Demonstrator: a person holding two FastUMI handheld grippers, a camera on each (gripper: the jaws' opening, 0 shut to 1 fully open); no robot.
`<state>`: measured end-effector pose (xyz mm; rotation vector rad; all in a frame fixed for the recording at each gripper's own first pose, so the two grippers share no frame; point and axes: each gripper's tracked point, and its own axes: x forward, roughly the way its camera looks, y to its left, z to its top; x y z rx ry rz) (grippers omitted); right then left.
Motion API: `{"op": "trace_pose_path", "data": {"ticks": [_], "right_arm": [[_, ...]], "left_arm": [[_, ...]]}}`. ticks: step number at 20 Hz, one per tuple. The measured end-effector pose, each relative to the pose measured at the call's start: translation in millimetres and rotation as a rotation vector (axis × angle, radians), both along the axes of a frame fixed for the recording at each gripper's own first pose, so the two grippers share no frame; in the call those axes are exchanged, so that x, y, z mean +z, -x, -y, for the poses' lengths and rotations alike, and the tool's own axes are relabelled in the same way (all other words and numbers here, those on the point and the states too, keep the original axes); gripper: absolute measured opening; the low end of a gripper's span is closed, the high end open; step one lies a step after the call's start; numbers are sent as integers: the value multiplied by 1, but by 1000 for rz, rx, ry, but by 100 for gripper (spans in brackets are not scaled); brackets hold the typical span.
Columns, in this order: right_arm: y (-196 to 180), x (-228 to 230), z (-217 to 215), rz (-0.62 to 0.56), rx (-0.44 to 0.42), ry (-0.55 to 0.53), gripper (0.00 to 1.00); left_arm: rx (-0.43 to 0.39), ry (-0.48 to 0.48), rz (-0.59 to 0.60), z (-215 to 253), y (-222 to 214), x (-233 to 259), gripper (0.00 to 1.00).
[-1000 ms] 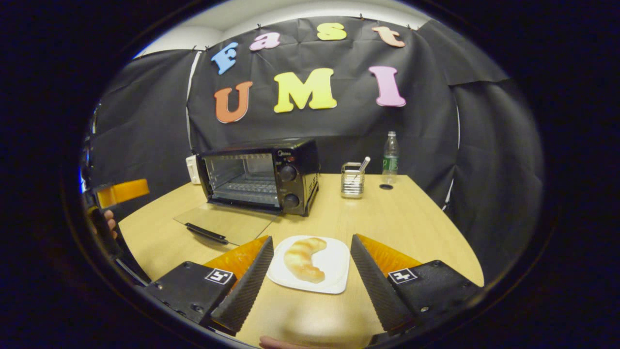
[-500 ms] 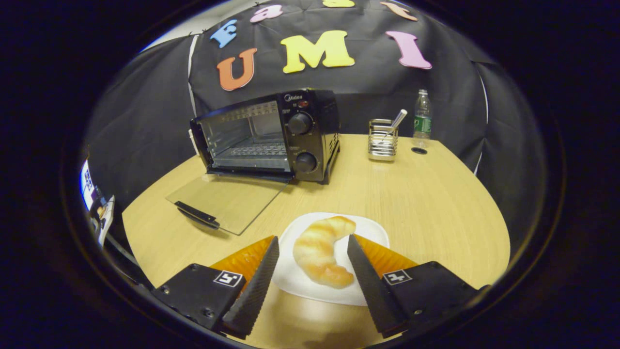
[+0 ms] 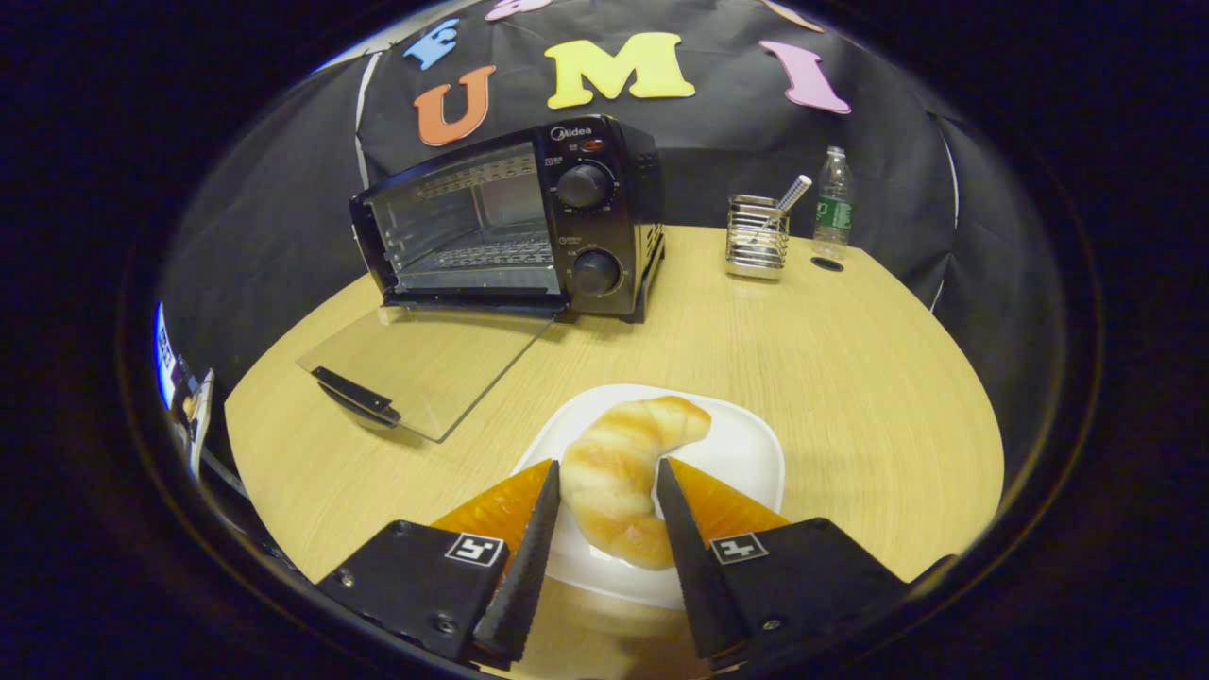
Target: Open the electric oven with the left hand, put the food in, and close the electric oven.
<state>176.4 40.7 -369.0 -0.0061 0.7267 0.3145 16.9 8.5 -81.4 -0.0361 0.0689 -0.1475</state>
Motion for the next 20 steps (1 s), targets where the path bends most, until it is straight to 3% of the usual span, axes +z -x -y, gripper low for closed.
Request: {"op": "trace_pose_path", "data": {"ticks": [8,11,16,20], "right_arm": [[8,50,-23,137,-38,-35,54],[4,77,-61,201,-12,-103,54],[-30,106,-138,231,9,-249,53],[-80,101,-185,168,-25,-304,53]], "left_arm": [[0,18,17,-23,-7,-5,93],[-2,3,25,-26,-10,-6,93],[-11,4,49,-35,-17,0,93],[14,19,41,-47,-28,-1,93]]}}
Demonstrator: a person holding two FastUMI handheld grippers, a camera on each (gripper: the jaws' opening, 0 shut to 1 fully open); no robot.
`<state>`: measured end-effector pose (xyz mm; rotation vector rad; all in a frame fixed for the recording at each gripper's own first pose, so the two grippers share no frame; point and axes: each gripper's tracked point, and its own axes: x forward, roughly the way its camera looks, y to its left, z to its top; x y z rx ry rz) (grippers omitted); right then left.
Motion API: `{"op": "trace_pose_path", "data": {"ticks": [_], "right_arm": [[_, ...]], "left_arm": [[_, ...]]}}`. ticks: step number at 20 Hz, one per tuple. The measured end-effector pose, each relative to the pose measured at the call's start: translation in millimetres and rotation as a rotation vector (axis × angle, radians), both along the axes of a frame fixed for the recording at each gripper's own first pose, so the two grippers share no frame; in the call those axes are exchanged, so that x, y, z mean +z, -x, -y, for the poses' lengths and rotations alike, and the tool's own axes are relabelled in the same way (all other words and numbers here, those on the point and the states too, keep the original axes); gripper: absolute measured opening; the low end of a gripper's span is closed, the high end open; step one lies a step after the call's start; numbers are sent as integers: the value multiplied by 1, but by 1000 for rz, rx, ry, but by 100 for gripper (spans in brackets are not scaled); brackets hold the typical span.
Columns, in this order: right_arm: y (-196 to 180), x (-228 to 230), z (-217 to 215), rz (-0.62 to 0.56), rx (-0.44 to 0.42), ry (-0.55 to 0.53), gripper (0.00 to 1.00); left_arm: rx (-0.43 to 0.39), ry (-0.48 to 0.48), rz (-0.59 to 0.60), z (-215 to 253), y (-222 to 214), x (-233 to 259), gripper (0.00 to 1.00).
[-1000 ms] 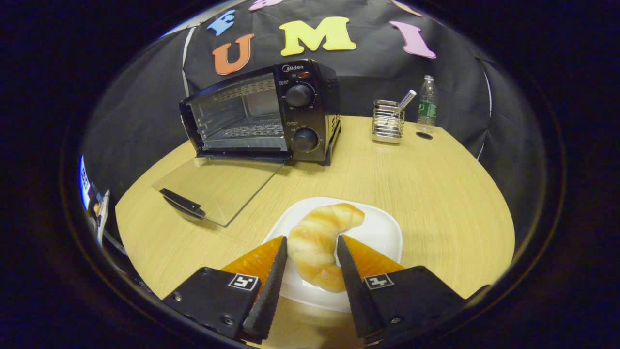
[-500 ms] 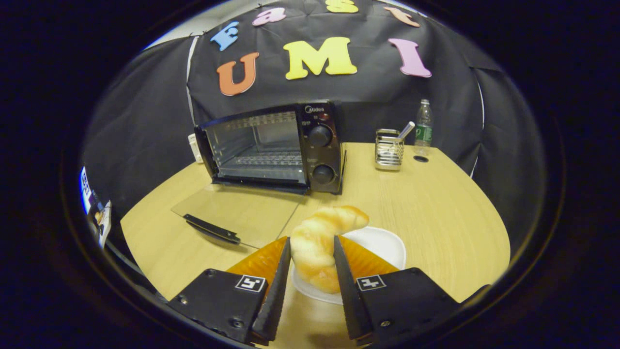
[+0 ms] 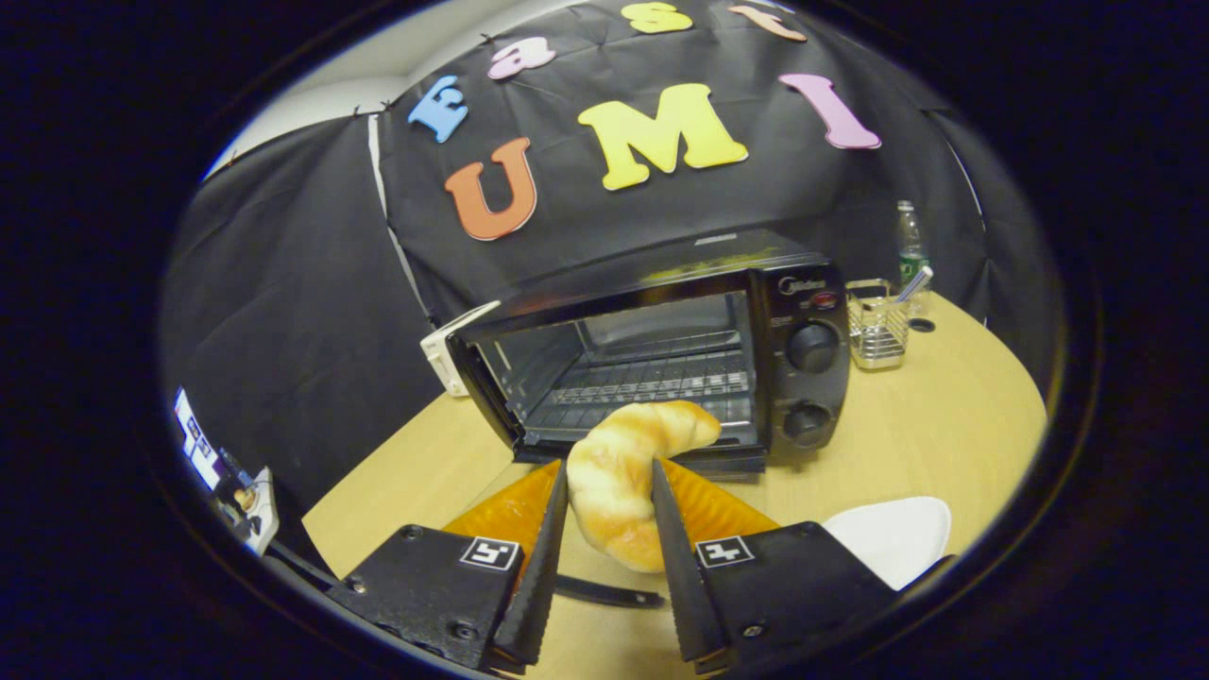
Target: Open the electric oven with the left hand, put the food in, and close the electric oven.
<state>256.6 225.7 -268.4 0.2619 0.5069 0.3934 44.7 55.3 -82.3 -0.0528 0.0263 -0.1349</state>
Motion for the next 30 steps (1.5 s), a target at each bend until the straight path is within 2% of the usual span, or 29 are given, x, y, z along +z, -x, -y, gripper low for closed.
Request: {"op": "trace_pose_path", "data": {"ticks": [2,5,6,9,12,16,17,20,27,30], "right_arm": [[-32,1,-22,-2,-24,-38,53],[-76,-10,-33,4,-112,-10,56],[-89,-12,-36,3,-146,-10,53],[-123,-22,-45,7,-196,-22,53],[-148,-26,-49,30,-205,3,53],[-169,-19,-45,112,-207,62,53],[-164,-24,-41,97,-210,90,60],[-148,-10,-32,123,-210,82,84],[-62,15,-14,94,-132,33,96],[-18,37,1,121,-87,5,96]], "left_arm": [[-4,1,-10,-2,-6,-4,93],[10,-4,-18,-13,-14,-8,93],[13,-1,-15,-16,-18,-8,93],[32,-3,-36,-30,-25,-18,93],[86,-20,-80,-49,-33,-35,93],[108,-19,-108,-53,-41,-48,93],[111,-13,-126,-54,-42,-52,93],[101,-9,-125,-46,-44,-52,93],[105,-17,-145,-31,-41,-55,93],[96,-12,-159,-19,-37,-59,93]]}}
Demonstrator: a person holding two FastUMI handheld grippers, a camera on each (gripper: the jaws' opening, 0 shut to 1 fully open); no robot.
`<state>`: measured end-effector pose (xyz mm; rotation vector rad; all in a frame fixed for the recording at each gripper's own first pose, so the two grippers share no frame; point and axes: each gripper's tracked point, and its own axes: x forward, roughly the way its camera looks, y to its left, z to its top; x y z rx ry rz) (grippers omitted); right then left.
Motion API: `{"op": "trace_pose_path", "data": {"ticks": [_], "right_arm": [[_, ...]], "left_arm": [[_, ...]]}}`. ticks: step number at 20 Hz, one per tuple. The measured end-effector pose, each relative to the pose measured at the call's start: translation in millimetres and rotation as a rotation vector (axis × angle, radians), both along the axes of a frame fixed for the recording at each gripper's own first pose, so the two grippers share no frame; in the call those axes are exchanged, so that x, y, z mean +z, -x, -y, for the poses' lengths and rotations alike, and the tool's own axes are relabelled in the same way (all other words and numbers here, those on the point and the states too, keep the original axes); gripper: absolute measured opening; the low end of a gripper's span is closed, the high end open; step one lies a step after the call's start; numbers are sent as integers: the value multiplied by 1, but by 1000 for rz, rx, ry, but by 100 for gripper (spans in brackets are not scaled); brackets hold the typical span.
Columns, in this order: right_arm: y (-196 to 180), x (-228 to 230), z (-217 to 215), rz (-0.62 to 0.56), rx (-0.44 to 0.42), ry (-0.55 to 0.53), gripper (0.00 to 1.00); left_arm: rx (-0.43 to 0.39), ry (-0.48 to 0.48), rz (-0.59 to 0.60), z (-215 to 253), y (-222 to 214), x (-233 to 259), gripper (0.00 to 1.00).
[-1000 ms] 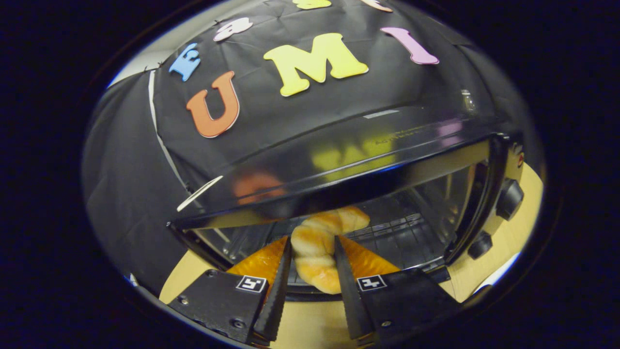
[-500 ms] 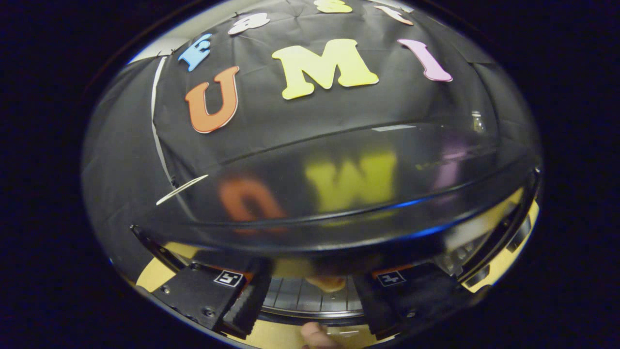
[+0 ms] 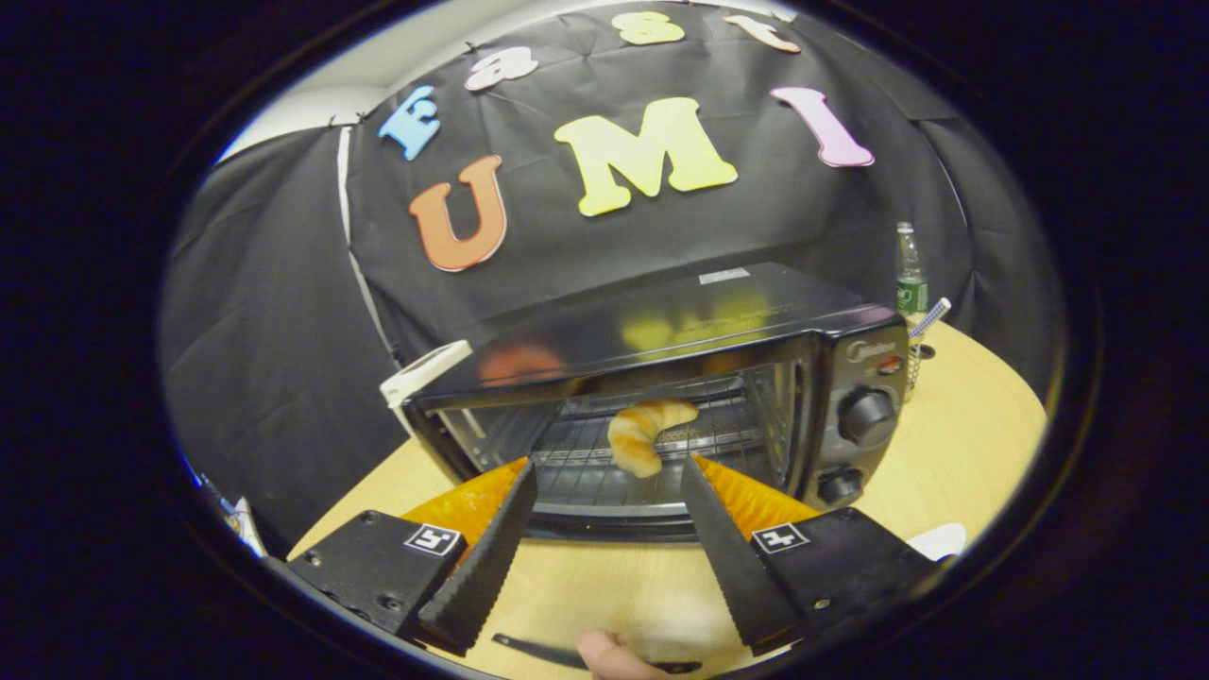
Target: Open the electric oven with the left hand, put the food in, and close the electric oven.
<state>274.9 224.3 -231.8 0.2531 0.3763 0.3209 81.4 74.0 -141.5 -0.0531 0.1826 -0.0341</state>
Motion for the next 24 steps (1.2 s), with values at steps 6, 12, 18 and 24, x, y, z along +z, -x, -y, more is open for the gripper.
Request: {"op": "trace_pose_path", "data": {"ticks": [6,12,18,24], "right_arm": [[77,63,86,147,-52,-25,96],[143,114,200,272,-197,-31,95],[204,145,272,353,-278,70,95],[241,161,299,431,-300,131,95]], "left_arm": [[-35,29,-43,40,-5,-13,93],[-128,86,-74,101,-23,-36,93],[-190,74,-168,153,-36,-81,93],[-193,11,-290,177,-42,-134,94]]}}
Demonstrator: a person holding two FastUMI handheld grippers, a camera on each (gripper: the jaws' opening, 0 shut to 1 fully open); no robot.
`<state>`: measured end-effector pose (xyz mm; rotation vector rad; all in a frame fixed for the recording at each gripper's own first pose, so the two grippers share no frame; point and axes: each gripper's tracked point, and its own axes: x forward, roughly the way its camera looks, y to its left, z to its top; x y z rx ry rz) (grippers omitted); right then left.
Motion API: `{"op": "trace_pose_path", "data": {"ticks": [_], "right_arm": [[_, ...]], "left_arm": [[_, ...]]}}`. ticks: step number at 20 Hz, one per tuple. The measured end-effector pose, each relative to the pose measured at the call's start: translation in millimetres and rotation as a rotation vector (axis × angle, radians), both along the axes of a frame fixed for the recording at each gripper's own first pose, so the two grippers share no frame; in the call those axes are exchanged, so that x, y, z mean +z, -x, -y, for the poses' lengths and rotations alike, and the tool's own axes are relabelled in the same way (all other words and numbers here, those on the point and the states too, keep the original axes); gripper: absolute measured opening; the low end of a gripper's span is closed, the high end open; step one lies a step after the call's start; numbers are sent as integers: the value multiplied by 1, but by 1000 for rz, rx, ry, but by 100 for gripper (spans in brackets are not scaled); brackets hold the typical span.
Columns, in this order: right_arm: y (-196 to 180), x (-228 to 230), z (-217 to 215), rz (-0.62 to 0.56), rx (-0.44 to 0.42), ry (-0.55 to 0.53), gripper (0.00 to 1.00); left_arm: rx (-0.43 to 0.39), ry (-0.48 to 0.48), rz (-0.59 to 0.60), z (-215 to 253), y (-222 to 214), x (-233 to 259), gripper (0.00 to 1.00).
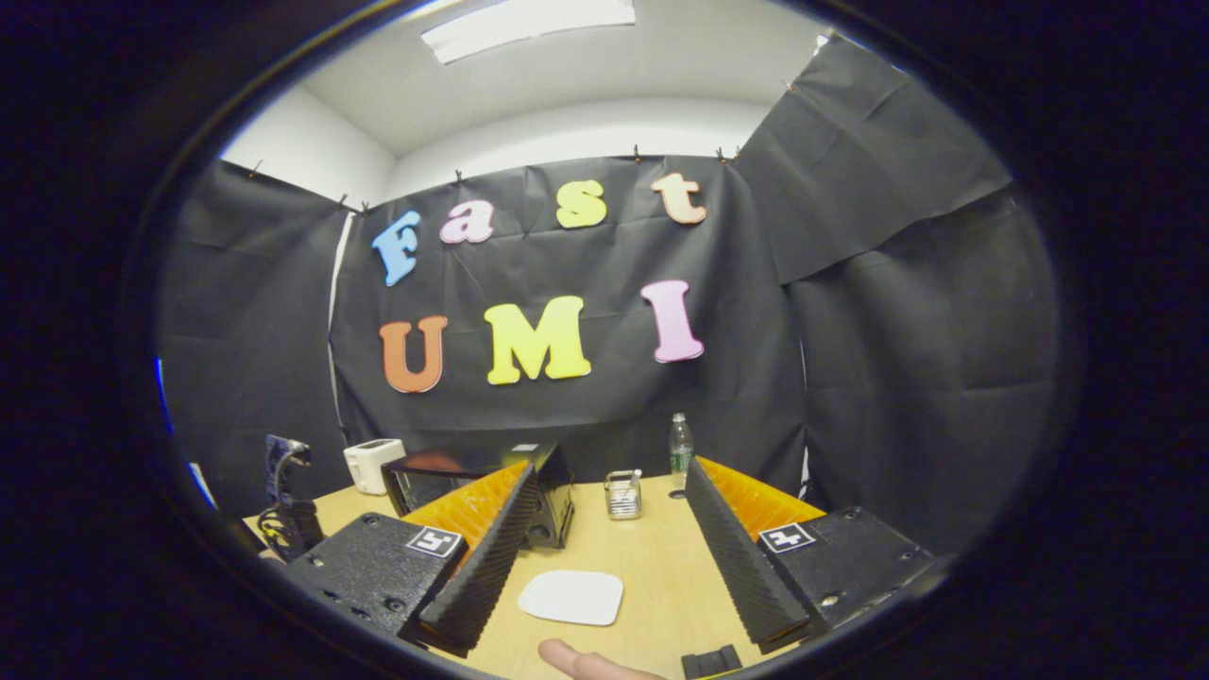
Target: Open the electric oven with the left hand, put the food in, and close the electric oven.
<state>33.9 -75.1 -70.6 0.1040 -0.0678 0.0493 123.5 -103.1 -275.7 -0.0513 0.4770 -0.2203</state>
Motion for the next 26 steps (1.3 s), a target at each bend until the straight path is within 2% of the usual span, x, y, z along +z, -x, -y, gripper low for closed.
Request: {"op": "trace_pose_path", "data": {"ticks": [5,10,20,26], "right_arm": [[2,-3,5,7,14,-13,95],[-4,-9,8,3,11,-46,95],[-7,-15,2,3,43,-51,95],[-14,-20,0,-8,46,-49,95]], "left_arm": [[6,-107,-119,5,1,-44,94],[1,-87,-180,18,-5,-64,93],[26,-108,-218,18,-12,-69,94],[31,-131,-186,20,-13,-56,94]]}}
